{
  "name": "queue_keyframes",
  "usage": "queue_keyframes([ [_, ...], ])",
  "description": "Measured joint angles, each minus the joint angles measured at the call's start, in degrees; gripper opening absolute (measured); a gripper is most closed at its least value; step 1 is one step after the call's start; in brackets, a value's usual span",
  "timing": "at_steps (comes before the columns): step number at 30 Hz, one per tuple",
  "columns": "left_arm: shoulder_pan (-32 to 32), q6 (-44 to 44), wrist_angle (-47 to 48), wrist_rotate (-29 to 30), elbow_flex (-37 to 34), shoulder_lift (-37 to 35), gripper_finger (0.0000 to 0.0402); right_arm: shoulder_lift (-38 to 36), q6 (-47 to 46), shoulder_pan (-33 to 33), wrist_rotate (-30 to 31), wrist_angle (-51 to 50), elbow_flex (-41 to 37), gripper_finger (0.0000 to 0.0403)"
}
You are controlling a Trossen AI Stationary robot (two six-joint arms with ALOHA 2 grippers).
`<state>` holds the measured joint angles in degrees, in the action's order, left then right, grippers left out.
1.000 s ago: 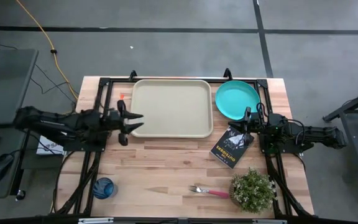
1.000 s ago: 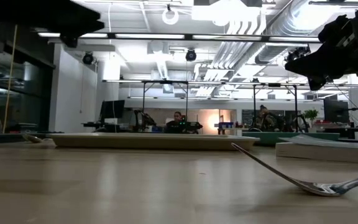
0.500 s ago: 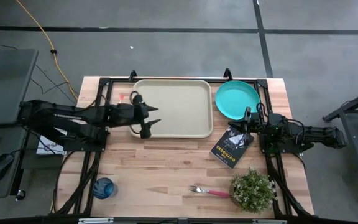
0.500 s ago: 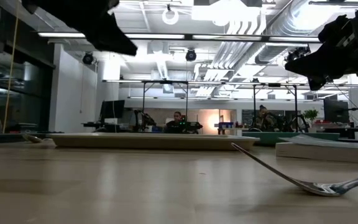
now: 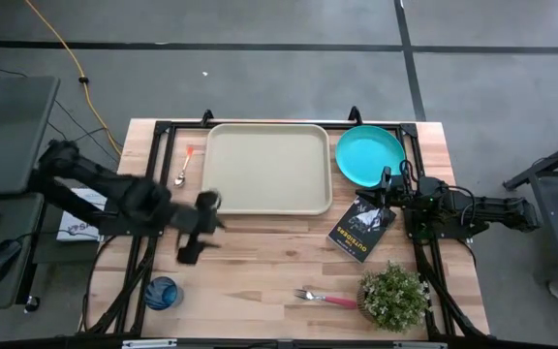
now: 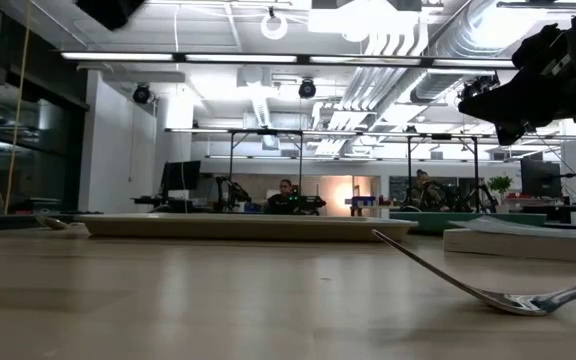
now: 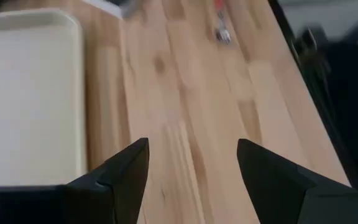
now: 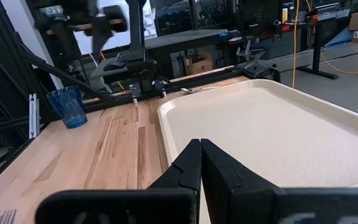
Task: Pick and place plate/cup/fork/spoon on tray
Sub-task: Put the blue glass cup on the white tray
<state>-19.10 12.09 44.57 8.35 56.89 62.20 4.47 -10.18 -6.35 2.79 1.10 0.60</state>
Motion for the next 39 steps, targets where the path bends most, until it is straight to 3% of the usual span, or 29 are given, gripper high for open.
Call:
queue_keyframes([
  [6, -16.5, 9.5, 6.5, 8.9, 2.1, 3.0, 0.0227, 0.0, 0.0, 0.0, 0.0, 0.0, 0.0, 0.0000],
  [10, -23.1, 15.7, 9.8, 9.2, 2.1, 4.9, 0.0227, 0.0, 0.0, 0.0, 0.0, 0.0, 0.0, 0.0000],
  [13, -26.7, 19.4, 12.9, 6.1, 2.1, 6.1, 0.0227, 0.0, 0.0, 0.0, 0.0, 0.0, 0.0, 0.0000],
  [17, -29.9, 26.2, 14.0, 2.4, 2.1, 7.0, 0.0227, 0.0, 0.0, 0.0, 0.0, 0.0, 0.0, 0.0000],
  [27, -35.7, 36.3, 15.7, 2.4, 2.1, 11.2, 0.0227, 0.0, 0.0, 0.0, 0.0, 0.0, 0.0, 0.0000],
  [39, -38.0, 36.8, 17.2, 0.5, 2.0, 19.8, 0.0227, 0.0, 0.0, 0.0, 0.0, 0.0, 0.0, 0.0000],
])
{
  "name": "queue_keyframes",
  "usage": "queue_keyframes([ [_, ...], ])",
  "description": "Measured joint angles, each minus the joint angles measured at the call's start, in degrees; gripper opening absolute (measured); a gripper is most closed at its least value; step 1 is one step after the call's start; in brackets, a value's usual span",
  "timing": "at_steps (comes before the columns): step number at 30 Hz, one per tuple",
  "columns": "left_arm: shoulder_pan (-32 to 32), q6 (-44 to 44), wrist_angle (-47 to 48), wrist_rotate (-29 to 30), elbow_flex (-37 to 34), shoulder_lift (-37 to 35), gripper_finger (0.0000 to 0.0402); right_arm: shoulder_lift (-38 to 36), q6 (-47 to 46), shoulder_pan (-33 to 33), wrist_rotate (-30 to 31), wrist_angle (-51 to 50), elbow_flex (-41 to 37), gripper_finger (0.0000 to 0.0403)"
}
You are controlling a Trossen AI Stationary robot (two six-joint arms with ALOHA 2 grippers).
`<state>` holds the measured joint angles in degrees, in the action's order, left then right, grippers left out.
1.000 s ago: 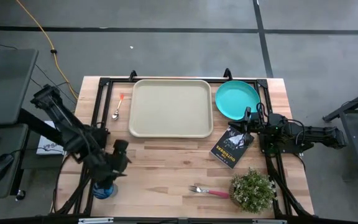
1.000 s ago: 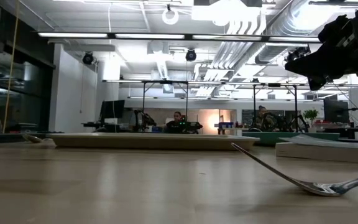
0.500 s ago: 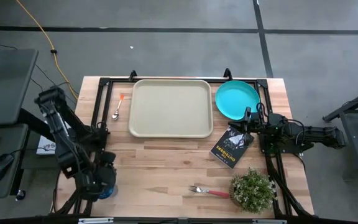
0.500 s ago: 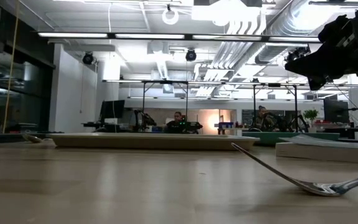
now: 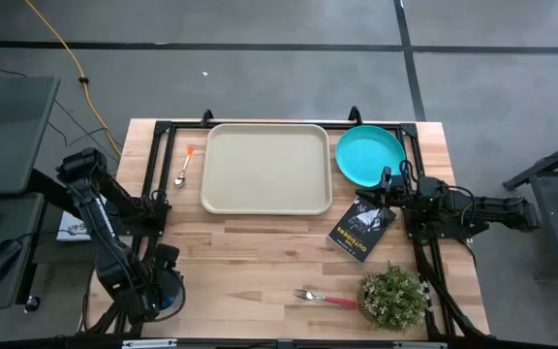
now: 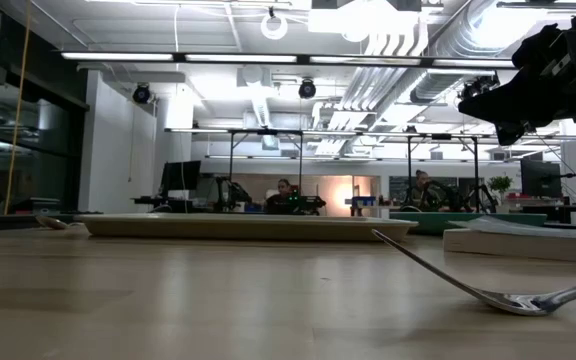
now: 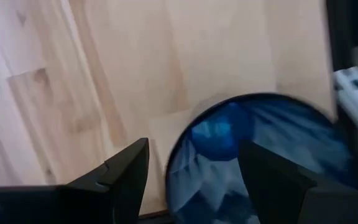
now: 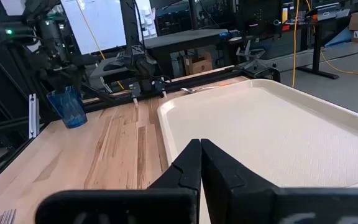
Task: Pick and place plate/cup/fork/spoon on tray
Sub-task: Put the blue glass cup on the white tray
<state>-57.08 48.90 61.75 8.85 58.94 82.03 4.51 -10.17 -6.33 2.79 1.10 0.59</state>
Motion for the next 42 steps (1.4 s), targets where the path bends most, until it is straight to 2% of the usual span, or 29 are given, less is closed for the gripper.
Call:
queue_keyframes([
  [16, 0.0, -4.9, 1.4, -0.4, 0.0, 7.4, 0.0219, 0.0, 0.0, 0.0, 0.0, 0.0, 0.0, 0.0000],
  [22, 0.8, -7.1, 1.4, -0.9, 0.0, 8.1, 0.0153, 0.0, 0.0, 0.0, 0.0, 0.0, 0.0, 0.0000],
  [29, 5.2, -12.8, 1.3, -2.2, 0.2, 7.7, 0.0016, 0.0, 0.0, 0.0, 0.0, 0.0, 0.0, 0.0000],
  [35, 11.2, -20.0, 1.8, -1.3, 2.1, 7.1, 0.0010, 0.0, 0.0, 0.0, 0.0, 0.0, 0.0, 0.0000],
  [39, 14.8, -28.1, 2.0, 0.2, 7.1, 6.3, 0.0004, 0.0, 0.0, 0.0, 0.0, 0.0, 0.0, 0.0000],
  [42, 17.4, -33.2, 5.7, 4.5, 12.7, 5.4, 0.0002, 0.0, 0.0, 0.0, 0.0, 0.0, 0.0, 0.0000],
])
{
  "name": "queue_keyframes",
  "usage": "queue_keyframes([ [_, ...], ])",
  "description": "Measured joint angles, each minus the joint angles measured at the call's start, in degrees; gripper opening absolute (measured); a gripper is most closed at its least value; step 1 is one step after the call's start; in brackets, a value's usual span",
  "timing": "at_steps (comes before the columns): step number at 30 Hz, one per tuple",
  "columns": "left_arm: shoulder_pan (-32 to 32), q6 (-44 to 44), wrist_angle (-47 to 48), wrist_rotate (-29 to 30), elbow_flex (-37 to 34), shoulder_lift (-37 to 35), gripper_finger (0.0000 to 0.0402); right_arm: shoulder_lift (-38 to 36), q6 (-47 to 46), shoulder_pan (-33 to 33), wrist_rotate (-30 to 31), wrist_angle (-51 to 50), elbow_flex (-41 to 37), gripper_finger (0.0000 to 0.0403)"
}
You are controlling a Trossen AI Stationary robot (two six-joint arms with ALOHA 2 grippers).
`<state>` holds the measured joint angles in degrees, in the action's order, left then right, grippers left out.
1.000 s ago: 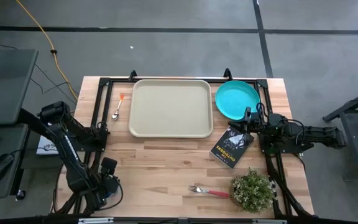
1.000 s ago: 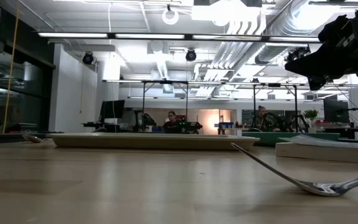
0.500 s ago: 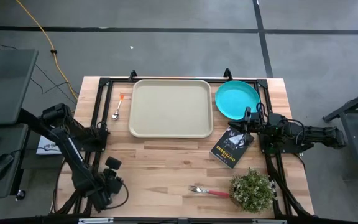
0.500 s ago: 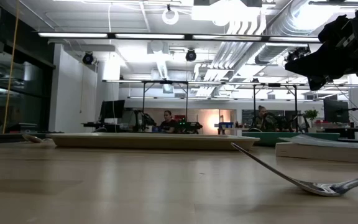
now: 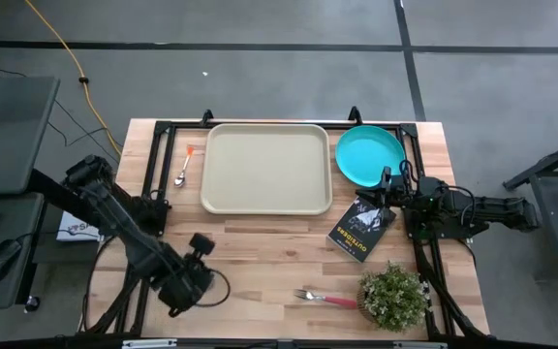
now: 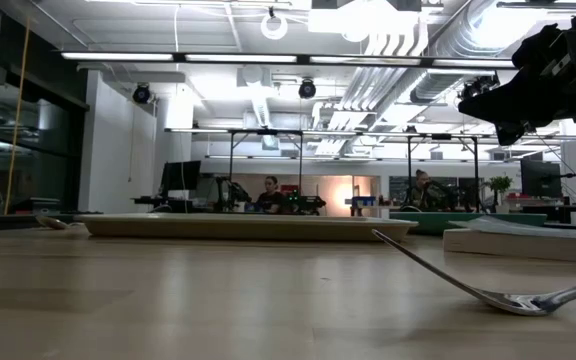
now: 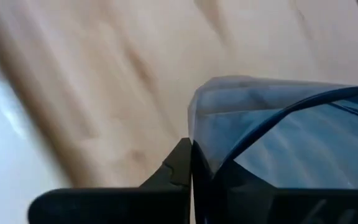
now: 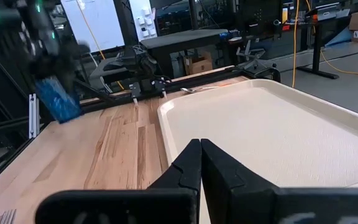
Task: Pick and place plate/cup/fork/spoon on tray
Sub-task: Put the blue glass cup on the white tray
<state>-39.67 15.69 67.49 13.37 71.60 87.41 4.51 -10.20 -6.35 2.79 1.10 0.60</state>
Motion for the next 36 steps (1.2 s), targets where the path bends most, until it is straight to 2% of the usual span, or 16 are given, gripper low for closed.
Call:
queue_keyframes([
  [4, 4.1, -5.2, 9.0, 11.6, 7.6, -0.3, 0.0001, 0.0, 0.0, 0.0, 0.0, 0.0, 0.0, 0.0000],
  [7, 9.3, -9.0, 11.1, 21.7, 11.6, -0.3, 0.0001, 0.0, 0.0, 0.0, 0.0, 0.0, 0.0, 0.0000],
  [10, 18.0, -14.2, 11.1, 24.8, 13.5, -0.3, 0.0000, 0.0, 0.0, 0.0, 0.0, 0.0, 0.0, 0.0000],
  [13, 29.9, -20.3, 10.7, 24.0, 13.5, -0.2, 0.0000, 0.0, 0.0, 0.0, 0.0, 0.0, 0.0, 0.0000],
  [16, 45.6, -25.5, 8.0, 22.3, 13.5, -0.3, 0.0000, 0.0, 0.0, 0.0, 0.0, 0.0, 0.0, 0.0000],
  [18, 57.6, -26.0, 2.4, 13.2, 13.5, -0.3, 0.0000, 0.0, 0.0, 0.0, 0.0, 0.0, 0.0, 0.0000],
  [20, 68.2, -22.8, -2.1, 1.8, 13.5, 0.3, 0.0000, 0.0, 0.0, 0.0, 0.0, 0.0, 0.0, 0.0000],
  [21, 72.4, -20.5, -3.6, -2.0, 13.5, 0.9, 0.0000, 0.0, 0.0, 0.0, 0.0, 0.0, 0.0, 0.0000],
  [23, 78.7, -14.3, -3.7, -3.9, 13.4, 2.4, 0.0000, 0.0, 0.0, 0.0, 0.0, 0.0, 0.0, 0.0000],
  [27, 84.6, -9.4, -3.4, -0.8, 13.4, 5.1, 0.0000, 0.0, 0.0, 0.0, 0.0, 0.0, 0.0, 0.0000],
  [32, 86.5, -6.0, -6.0, 3.8, 13.5, 9.3, 0.0000, 0.0, 0.0, 0.0, 0.0, 0.0, 0.0, 0.0000],
  [36, 87.1, -1.6, -5.3, 2.3, 13.5, 13.8, 0.0000, 0.0, 0.0, 0.0, 0.0, 0.0, 0.0, 0.0000],
])
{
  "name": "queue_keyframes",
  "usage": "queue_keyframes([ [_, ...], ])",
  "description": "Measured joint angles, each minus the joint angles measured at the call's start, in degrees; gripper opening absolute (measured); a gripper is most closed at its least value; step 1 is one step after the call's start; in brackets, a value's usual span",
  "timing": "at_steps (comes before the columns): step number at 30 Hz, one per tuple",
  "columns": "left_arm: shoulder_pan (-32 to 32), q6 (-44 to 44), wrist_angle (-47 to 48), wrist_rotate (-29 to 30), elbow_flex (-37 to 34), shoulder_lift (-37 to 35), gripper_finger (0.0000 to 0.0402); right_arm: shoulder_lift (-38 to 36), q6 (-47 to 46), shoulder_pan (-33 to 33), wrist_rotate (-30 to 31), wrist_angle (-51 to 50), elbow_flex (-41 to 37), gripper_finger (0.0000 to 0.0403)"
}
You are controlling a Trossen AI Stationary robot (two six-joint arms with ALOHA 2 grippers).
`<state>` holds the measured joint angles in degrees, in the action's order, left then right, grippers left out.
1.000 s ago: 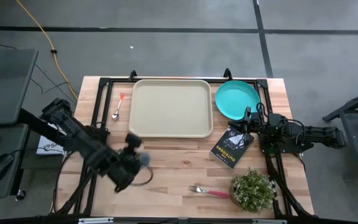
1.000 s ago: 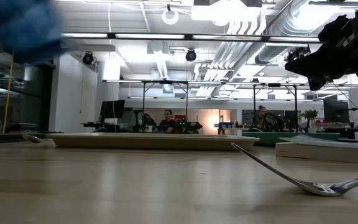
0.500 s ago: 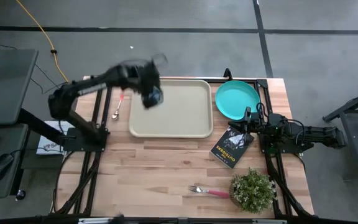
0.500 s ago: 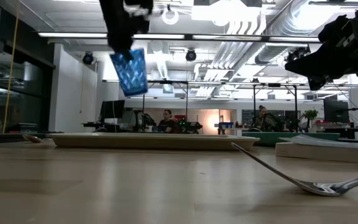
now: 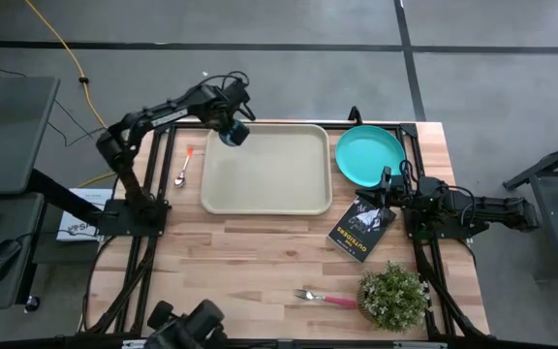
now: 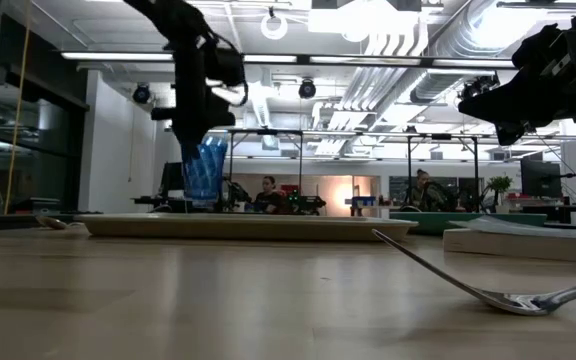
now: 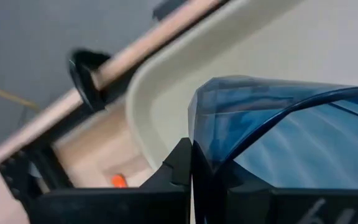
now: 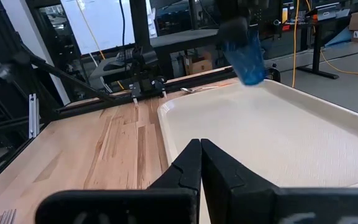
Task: Pick and place plate/cup/fork/spoon on tray
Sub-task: Put the blue glass cup on the white tray
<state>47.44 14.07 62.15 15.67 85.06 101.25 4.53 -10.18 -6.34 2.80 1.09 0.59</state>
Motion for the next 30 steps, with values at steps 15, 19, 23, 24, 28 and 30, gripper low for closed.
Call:
queue_keyframes([
  [15, 4.3, 4.6, -0.3, -4.6, -2.0, 0.6, 0.0000, 0.0, 0.0, 0.0, 0.0, 0.0, 0.0, 0.0000],
  [19, 6.2, 5.3, -4.4, -6.4, -7.3, -2.1, 0.0000, 0.0, 0.0, 0.0, 0.0, 0.0, 0.0, 0.0000],
  [23, 7.0, 5.4, -9.6, -8.1, -11.4, -5.1, 0.0000, 0.0, 0.0, 0.0, 0.0, 0.0, 0.0, 0.0000],
  [24, 7.0, 5.3, -10.7, -8.2, -12.3, -5.7, 0.0000, 0.0, 0.0, 0.0, 0.0, 0.0, 0.0, 0.0000],
  [28, 7.2, 5.3, -13.1, -11.4, -14.4, -7.5, 0.0000, 0.0, 0.0, 0.0, 0.0, 0.0, 0.0, 0.0000],
  [30, 7.4, 5.3, -13.1, -12.5, -14.9, -7.7, 0.0000, 0.0, 0.0, 0.0, 0.0, 0.0, 0.0, 0.0000],
])
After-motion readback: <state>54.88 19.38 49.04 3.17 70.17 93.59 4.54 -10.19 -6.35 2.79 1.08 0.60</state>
